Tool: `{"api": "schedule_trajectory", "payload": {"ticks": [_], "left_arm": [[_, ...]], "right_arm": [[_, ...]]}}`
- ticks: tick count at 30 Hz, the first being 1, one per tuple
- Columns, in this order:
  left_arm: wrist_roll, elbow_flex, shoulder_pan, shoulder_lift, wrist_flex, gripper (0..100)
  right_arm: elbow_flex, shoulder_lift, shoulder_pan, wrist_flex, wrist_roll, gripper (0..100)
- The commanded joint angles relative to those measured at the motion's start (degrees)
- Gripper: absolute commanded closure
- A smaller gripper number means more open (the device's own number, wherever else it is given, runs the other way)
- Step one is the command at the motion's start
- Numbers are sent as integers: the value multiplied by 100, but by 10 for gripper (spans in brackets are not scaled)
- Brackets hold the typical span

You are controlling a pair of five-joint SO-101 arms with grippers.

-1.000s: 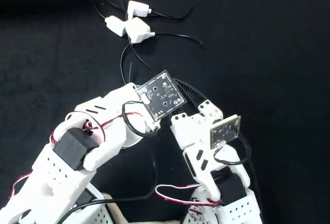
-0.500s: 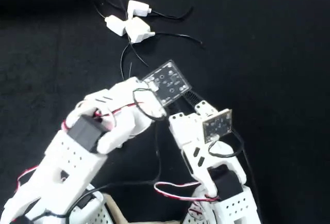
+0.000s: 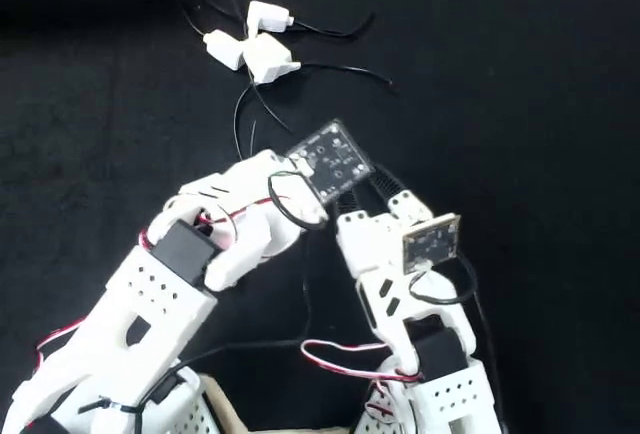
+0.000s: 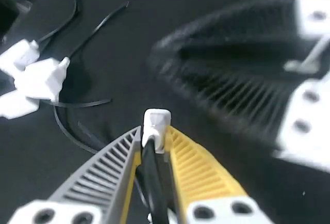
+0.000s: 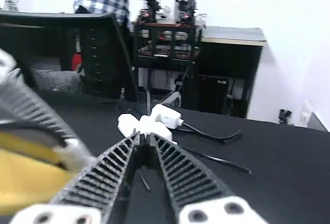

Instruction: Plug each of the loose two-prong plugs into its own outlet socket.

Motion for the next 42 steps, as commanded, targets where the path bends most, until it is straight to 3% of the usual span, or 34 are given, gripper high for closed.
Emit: {"api": "schedule_trajectory", "payload": {"ticks": [1, 4, 10, 18, 22, 25, 30, 37, 42], "left_arm": [[53, -259, -444, 0, 466, 971], [35, -602, -796, 18, 1160, 971], [-1020, -910, -1095, 18, 2673, 971], [-2488, -699, -1112, 9, 3736, 971], [-3560, -681, -1121, 9, 4149, 971], [-4132, -514, -1121, 9, 4141, 971], [-4149, 101, -1226, -53, 3560, 971], [-3490, 1165, -1446, -62, 2040, 971], [-3437, 1411, -1349, -62, 1705, 971]], "right_arm": [[-4, -171, 343, -97, -651, 893], [-4, -163, 396, -70, -905, 805], [-4, -163, 378, 26, -738, 822], [-4, -163, 387, 44, -712, 821], [-4, -163, 387, 114, -712, 821], [-4, -163, 387, 114, -712, 821], [-4, -163, 387, 114, -712, 821], [-4, -163, 387, 123, -712, 821], [-4, -163, 387, 123, -712, 821]]}}
